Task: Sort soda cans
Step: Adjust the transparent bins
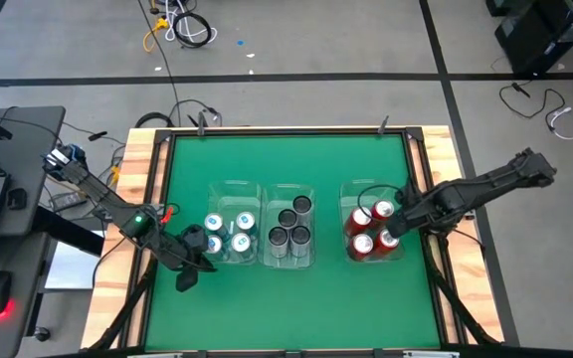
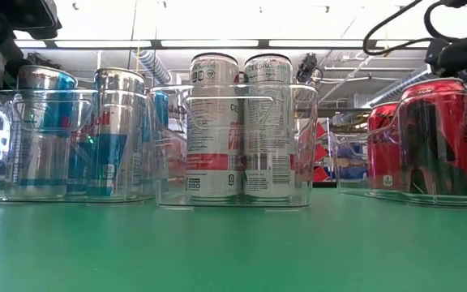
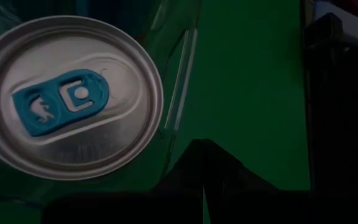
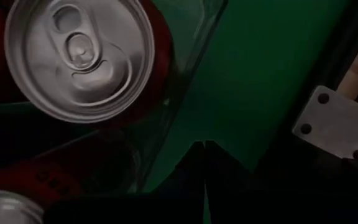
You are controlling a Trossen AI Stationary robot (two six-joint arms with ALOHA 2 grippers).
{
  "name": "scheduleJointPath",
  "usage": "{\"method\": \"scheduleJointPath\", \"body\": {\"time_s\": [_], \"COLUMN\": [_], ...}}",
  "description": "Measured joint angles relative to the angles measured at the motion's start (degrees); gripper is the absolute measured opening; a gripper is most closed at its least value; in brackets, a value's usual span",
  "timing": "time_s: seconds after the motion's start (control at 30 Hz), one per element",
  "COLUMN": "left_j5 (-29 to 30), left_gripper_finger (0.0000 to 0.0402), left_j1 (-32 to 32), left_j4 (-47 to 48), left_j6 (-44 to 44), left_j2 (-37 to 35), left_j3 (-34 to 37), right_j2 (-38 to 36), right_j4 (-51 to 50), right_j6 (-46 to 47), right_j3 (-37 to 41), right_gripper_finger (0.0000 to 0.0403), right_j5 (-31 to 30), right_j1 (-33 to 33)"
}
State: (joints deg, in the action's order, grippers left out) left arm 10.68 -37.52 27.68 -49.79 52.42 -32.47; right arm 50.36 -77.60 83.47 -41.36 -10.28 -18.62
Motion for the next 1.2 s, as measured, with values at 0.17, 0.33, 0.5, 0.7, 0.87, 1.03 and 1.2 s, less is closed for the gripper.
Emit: {"method": "scheduleJointPath", "body": {"time_s": [0.17,0.33,0.5,0.7,0.87,1.03,1.2], "left_j5": [0.0,0.1,0.1,0.1,0.1,0.1,0.1], "left_gripper_finger": [0.0000,0.0000,0.0000,0.0000,0.0000,0.0000,0.0000], "left_j1": [0.0,0.0,0.0,0.0,0.0,0.0,0.0], "left_j4": [0.0,0.0,0.0,0.0,0.0,0.0,0.0], "left_j6": [0.0,0.0,0.0,0.0,-0.3,-0.4,-0.4], "left_j2": [0.0,0.0,0.0,0.0,0.0,0.0,0.0], "left_j3": [0.0,0.0,0.0,0.0,-0.1,-0.1,-0.1], "right_j2": [1.8,3.2,3.7,4.9,8.1,10.1,11.6], "right_j4": [0.3,0.6,1.0,8.2,6.7,0.0,-0.7], "right_j6": [-1.4,-2.2,-2.1,-5.1,-5.4,-4.6,-3.7], "right_j3": [0.0,0.0,-0.3,-1.0,-1.2,-3.9,-2.5], "right_gripper_finger": [0.0000,0.0000,0.0000,0.0000,0.0000,0.0000,0.0000], "right_j5": [0.2,0.5,0.5,0.7,0.7,-0.3,2.3], "right_j1": [1.9,2.8,3.2,3.6,4.2,4.1,4.2]}}
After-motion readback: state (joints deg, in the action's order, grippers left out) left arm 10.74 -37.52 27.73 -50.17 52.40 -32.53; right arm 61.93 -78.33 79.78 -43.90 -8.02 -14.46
